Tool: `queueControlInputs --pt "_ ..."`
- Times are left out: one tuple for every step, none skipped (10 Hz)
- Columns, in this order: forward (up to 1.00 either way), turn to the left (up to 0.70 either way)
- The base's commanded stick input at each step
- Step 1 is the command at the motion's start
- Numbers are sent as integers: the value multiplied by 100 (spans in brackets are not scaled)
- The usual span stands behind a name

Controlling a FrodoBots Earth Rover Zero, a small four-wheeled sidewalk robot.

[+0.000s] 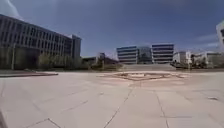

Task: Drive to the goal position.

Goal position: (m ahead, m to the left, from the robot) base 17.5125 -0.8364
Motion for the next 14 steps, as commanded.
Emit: queueControlInputs --pt "70 -1" --pt "70 14" --pt "70 27" --pt "70 30" --pt "70 30" --pt "70 30" --pt "70 27" --pt "70 -3" --pt "70 -3" --pt "70 -3" --pt "70 -3" --pt "70 -2" --pt "70 -2" --pt "70 -3"
